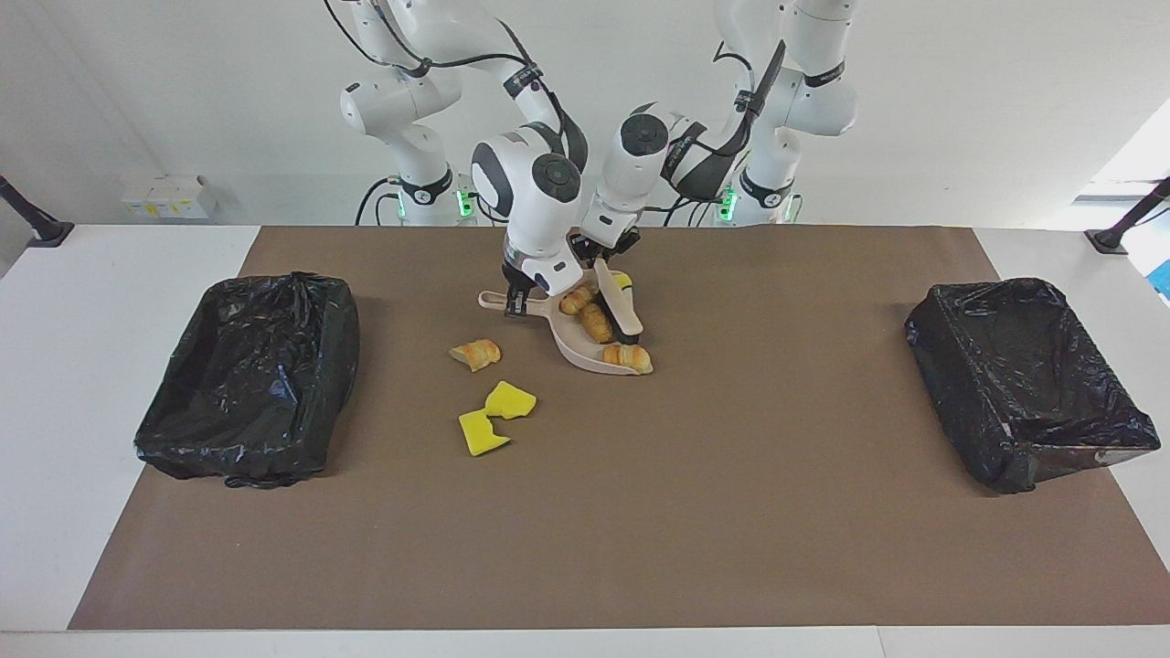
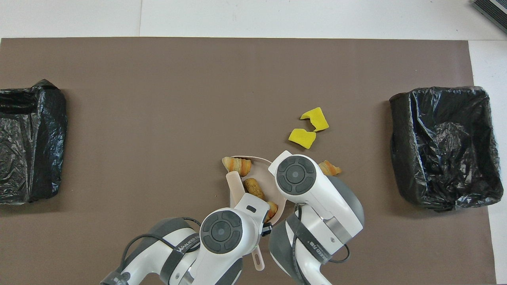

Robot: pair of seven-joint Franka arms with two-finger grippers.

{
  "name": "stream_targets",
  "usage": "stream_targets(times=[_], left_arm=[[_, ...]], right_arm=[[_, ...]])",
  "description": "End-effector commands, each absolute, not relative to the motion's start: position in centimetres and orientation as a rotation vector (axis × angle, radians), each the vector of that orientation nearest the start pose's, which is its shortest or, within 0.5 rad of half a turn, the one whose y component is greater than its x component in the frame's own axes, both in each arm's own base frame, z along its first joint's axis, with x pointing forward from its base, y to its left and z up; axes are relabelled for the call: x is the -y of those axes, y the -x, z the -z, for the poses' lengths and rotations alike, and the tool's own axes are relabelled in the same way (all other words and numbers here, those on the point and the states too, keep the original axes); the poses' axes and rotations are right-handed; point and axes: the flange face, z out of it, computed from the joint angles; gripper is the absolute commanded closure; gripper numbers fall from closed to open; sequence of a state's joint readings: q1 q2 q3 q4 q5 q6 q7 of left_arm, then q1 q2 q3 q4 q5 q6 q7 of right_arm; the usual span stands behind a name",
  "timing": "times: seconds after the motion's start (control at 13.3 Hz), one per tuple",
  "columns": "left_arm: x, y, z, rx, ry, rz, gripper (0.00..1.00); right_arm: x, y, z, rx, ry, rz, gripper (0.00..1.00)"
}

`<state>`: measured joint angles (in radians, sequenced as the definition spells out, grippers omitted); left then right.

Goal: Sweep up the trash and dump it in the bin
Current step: 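Sweep more bread and sponge bits into the dustpan with the left gripper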

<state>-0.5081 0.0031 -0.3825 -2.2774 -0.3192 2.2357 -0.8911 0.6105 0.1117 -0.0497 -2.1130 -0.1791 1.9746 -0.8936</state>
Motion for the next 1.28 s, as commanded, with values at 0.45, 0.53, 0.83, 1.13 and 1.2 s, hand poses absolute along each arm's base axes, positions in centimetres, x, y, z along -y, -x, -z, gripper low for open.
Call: stream_targets(times=[0.45,0.53,0.83,1.13,1.2], left_arm=[[32.7,-36.4,-39.3,0.135,3.217,-0.362,1.0],[31.6,-37.1,-38.5,0.123,3.217,-0.371,1.0],[29.3,-38.5,-36.6,-0.08,3.232,-0.394,1.0],[33.4,-35.3,-34.5,-0.274,3.225,-0.365,1.0],[35.1,-33.1,-34.7,-0.356,3.204,-0.377,1.0]], right_arm=[[-27.5,-45.3,-35.4,2.069,2.41,-0.387,1.0],[-27.5,-45.3,-35.4,2.068,2.412,-0.385,1.0],[-27.6,-45.3,-35.3,2.045,2.413,-0.37,1.0],[-27.6,-45.3,-35.3,2.036,2.421,-0.369,1.0],[-27.6,-45.2,-35.3,2.034,2.422,-0.372,1.0]])
